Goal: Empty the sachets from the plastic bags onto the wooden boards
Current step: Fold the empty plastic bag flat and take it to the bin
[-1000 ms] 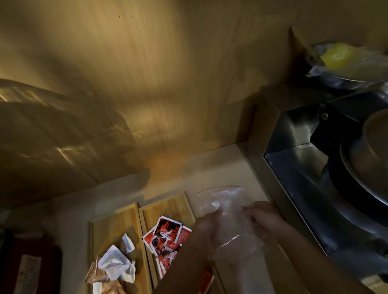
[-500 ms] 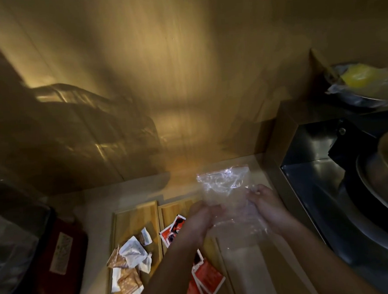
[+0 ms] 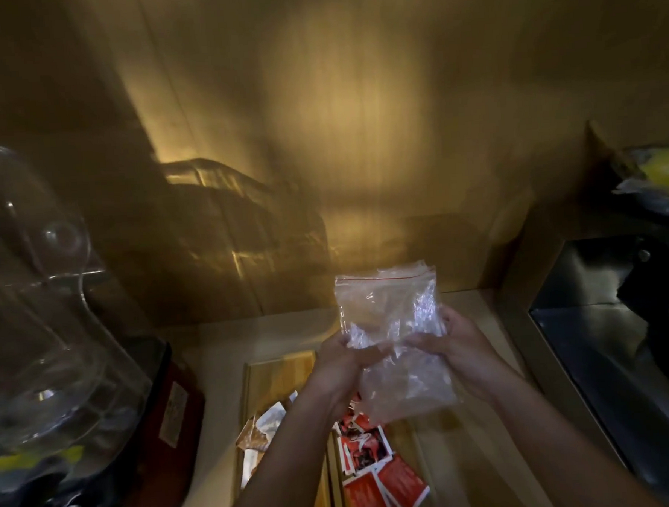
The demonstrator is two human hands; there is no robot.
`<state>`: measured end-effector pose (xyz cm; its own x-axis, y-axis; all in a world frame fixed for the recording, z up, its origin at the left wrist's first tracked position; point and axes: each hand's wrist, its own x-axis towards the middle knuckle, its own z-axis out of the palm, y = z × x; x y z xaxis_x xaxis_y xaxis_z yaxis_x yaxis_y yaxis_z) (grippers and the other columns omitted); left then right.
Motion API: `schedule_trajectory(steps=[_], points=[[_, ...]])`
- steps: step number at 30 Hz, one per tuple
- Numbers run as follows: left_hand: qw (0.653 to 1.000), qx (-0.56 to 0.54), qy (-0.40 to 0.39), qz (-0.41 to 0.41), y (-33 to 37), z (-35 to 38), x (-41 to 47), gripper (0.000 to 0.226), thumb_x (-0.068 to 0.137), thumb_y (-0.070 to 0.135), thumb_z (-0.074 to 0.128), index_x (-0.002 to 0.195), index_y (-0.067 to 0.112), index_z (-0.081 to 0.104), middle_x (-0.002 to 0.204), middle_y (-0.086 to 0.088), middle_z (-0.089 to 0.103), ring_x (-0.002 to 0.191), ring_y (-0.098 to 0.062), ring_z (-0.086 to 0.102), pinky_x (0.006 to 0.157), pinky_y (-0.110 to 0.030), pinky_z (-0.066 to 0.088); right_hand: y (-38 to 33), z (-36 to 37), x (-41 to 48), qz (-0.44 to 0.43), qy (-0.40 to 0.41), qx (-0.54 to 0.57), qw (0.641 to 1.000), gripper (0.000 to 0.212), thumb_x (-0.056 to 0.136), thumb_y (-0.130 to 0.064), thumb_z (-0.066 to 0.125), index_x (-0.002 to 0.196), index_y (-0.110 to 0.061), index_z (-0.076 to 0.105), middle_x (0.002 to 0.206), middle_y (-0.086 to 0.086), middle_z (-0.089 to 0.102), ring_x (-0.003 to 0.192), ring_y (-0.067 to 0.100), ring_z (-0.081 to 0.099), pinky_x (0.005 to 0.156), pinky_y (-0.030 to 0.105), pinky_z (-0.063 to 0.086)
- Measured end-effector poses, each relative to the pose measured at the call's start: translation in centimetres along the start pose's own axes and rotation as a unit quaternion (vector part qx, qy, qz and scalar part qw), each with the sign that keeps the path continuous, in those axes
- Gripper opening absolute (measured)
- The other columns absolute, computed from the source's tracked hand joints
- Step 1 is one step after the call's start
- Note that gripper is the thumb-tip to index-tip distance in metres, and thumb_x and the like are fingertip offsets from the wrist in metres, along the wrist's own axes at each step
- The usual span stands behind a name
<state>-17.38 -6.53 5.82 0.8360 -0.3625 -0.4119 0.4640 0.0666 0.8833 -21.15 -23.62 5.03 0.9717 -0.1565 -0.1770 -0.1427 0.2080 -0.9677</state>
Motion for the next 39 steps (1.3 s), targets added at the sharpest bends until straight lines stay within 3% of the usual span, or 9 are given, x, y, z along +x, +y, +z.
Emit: schedule_trajectory(steps=[5, 8, 13, 15, 20, 25, 30, 35, 39], points=[[0.996, -0.009, 0.071, 0.045, 1.5, -2.0, -1.3, 0.028, 0.073, -0.003, 0.071, 0.100, 0.002, 0.067, 0.100, -0.024, 0.071, 0.085, -0.036, 0.067, 0.081, -0.049, 0.055, 0.1, 2.3, 0.9, -0.023, 0.041, 0.003, 0.999, 0.010, 0.079, 0.000, 0.063, 0.086, -0.007, 0.067, 0.072, 0.006, 0.073, 0.061, 0.016, 0.069, 0.053, 0.025, 0.057], [0.996, -0.003, 0.053, 0.070, 2.1, -3.4, -1.8, 0.020, 0.075, 0.002, 0.071, 0.094, 0.007, 0.067, 0.087, -0.014, 0.073, 0.071, -0.024, 0.069, 0.063, -0.034, 0.059, 0.2, 3.6, 1.0, -0.026, 0.045, 0.007, 0.999, 0.006, 0.084, -0.010, 0.061, 0.082, -0.007, 0.067, 0.073, 0.010, 0.068, 0.062, 0.021, 0.065, 0.056, 0.028, 0.054], [0.998, 0.013, -0.001, 0.068, 2.7, -5.1, -2.3, 0.021, 0.076, 0.001, 0.070, 0.093, 0.014, 0.067, 0.067, 0.001, 0.076, 0.056, -0.010, 0.070, 0.042, -0.017, 0.049, -0.4, 4.7, 0.5, 0.008, -0.065, 0.031, 0.997, 0.045, 0.062, -0.010, 0.075, 0.105, -0.003, 0.063, 0.095, 0.017, 0.072, 0.077, 0.026, 0.070, 0.057, 0.029, 0.057], [0.997, 0.031, -0.003, 0.076, 3.0, -5.5, -2.4, 0.022, 0.076, 0.001, 0.070, 0.094, 0.013, 0.067, 0.073, -0.001, 0.076, 0.060, -0.012, 0.070, 0.045, -0.020, 0.052, -0.7, 4.9, 0.5, 0.014, -0.066, 0.033, 0.997, 0.046, 0.061, -0.005, 0.073, 0.106, 0.001, 0.062, 0.097, 0.020, 0.071, 0.079, 0.027, 0.070, 0.060, 0.030, 0.058], [0.996, 0.046, -0.021, 0.076, 3.9, -6.4, -2.9, 0.029, 0.077, 0.005, 0.071, 0.105, 0.009, 0.067, 0.107, -0.021, 0.070, 0.091, -0.033, 0.067, 0.086, -0.052, 0.052, -1.0, 5.3, 0.4, -0.003, -0.050, 0.021, 0.999, 0.027, 0.070, 0.000, 0.066, 0.097, 0.005, 0.064, 0.083, 0.013, 0.070, 0.074, 0.023, 0.064, 0.064, 0.025, 0.055], [0.990, 0.095, -0.062, 0.079, 4.1, -7.1, -3.3, 0.021, 0.082, 0.009, 0.065, 0.103, 0.009, 0.065, 0.098, -0.017, 0.068, 0.089, -0.033, 0.065, 0.086, -0.053, 0.051, -1.4, 5.8, 0.4, 0.019, -0.061, 0.054, 0.997, 0.029, 0.067, -0.007, 0.066, 0.095, 0.002, 0.067, 0.083, 0.013, 0.072, 0.072, 0.018, 0.069, 0.061, 0.024, 0.057], [0.988, 0.060, -0.062, 0.130, 4.5, -8.5, -3.3, 0.022, 0.094, 0.018, 0.046, 0.109, 0.013, 0.062, 0.108, -0.026, 0.066, 0.096, -0.044, 0.063, 0.084, -0.060, 0.049, -1.5, 5.6, 0.1, 0.043, -0.099, 0.086, 0.990, 0.038, 0.076, -0.007, 0.059, 0.114, -0.007, 0.063, 0.110, 0.023, 0.066, 0.097, 0.033, 0.062, 0.090, 0.044, 0.049], [0.984, -0.004, -0.124, 0.126, 4.2, -10.0, -2.6, 0.029, 0.094, 0.007, 0.042, 0.111, 0.019, 0.062, 0.097, -0.014, 0.072, 0.076, -0.027, 0.067, 0.056, -0.031, 0.058, -1.4, 5.5, 0.0, 0.060, -0.153, 0.183, 0.969, 0.034, 0.072, 0.007, 0.053, 0.103, -0.002, 0.063, 0.092, 0.015, 0.068, 0.069, 0.020, 0.070, 0.054, 0.027, 0.058], [0.978, -0.046, -0.178, 0.097, 3.8, -10.7, -2.7, 0.033, 0.095, -0.001, 0.036, 0.106, 0.006, 0.066, 0.084, -0.016, 0.073, 0.054, -0.017, 0.068, 0.045, -0.025, 0.057, -0.9, 5.3, -0.1, 0.079, -0.177, 0.236, 0.952, 0.035, 0.068, 0.010, 0.062, 0.102, 0.004, 0.060, 0.082, 0.019, 0.068, 0.064, 0.023, 0.069, 0.050, 0.028, 0.058]])
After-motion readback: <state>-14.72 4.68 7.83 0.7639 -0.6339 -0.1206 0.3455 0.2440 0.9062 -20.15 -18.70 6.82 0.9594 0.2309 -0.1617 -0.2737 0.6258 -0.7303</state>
